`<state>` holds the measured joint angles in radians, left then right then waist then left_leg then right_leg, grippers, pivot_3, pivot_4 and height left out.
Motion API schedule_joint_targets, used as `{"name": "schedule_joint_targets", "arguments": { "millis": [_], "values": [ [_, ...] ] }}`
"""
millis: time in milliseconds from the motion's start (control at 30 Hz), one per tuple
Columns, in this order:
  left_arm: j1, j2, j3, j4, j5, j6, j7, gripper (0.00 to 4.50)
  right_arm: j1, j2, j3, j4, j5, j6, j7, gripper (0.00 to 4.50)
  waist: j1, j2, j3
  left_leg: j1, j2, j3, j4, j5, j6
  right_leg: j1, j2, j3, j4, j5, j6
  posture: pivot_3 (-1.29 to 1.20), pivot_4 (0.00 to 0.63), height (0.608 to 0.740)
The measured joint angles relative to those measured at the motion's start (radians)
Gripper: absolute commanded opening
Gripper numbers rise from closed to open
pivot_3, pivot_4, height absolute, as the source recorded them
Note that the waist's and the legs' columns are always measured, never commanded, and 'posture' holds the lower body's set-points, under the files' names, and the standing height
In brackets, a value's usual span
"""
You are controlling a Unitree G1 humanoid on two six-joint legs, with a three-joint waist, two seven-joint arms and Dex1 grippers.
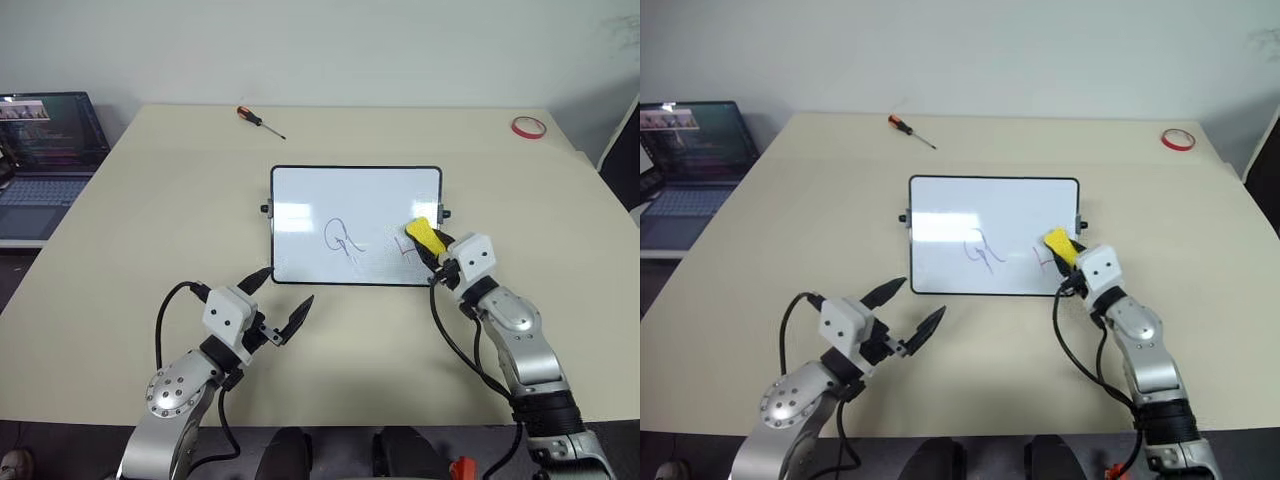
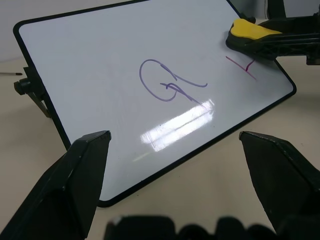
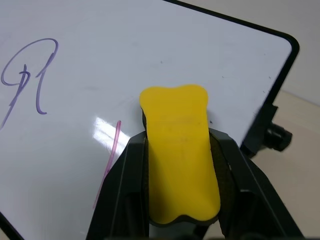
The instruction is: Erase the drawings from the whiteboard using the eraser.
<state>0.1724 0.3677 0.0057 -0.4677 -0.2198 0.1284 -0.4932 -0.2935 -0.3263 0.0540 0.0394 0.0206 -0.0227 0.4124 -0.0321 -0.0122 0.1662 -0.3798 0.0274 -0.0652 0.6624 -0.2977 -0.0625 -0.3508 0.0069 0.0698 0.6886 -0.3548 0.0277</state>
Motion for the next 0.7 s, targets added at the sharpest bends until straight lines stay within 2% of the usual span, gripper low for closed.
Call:
{"name": "schedule_joint_targets", "arguments": {
  "millis": [267,500,700],
  "values": [
    [-0.010,-0.011,-0.019,-0.004,0.011,0.013,0.028,4.50,-0.007,0.016,0.039,0.000,-0.009,0.010,0.006,1.24,0.000,0.000,0.000,0.000,0.000,0.001,0.000,0.000,0.000,-0.001,0.000,0.001,0.001,0.000,0.000,0.00,0.150,0.740],
    [-0.008,-0.011,-0.019,-0.004,0.013,0.008,0.028,4.50,-0.030,-0.042,0.086,-0.055,-0.072,0.127,0.037,1.24,0.000,-0.001,-0.001,0.003,0.000,0.000,0.001,0.000,0.000,0.002,0.000,0.000,0.003,0.000,0.000,0.00,0.150,0.740],
    [0.008,-0.010,-0.018,-0.004,0.014,-0.002,0.028,4.50,0.020,-0.082,0.086,-0.154,-0.082,0.236,0.044,1.24,0.003,-0.002,-0.001,0.009,0.000,-0.001,0.001,0.000,0.000,0.009,0.000,0.000,0.002,0.000,0.000,0.00,0.150,0.740]
  ]
}}
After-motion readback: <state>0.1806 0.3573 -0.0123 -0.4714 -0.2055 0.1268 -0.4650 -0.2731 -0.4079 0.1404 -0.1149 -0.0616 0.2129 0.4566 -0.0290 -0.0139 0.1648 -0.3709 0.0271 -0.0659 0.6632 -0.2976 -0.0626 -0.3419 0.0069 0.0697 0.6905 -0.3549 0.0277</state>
